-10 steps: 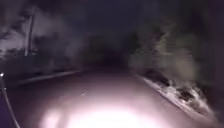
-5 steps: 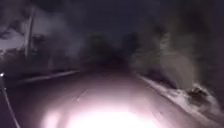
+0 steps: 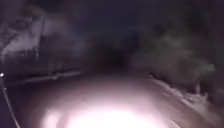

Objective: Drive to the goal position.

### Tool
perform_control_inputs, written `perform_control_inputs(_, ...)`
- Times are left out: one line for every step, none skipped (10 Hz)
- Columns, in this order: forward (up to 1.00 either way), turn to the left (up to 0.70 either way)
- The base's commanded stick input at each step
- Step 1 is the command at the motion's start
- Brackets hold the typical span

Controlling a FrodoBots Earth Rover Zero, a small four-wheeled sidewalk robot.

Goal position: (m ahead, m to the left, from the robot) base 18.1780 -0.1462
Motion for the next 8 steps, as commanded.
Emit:
perform_control_inputs(0.5,0.0)
perform_control_inputs(0.5,0.0)
perform_control_inputs(0.5,0.0)
perform_control_inputs(0.5,0.0)
perform_control_inputs(0.5,0.01)
perform_control_inputs(0.5,0.06)
perform_control_inputs(0.5,0.11)
perform_control_inputs(0.5,-0.07)
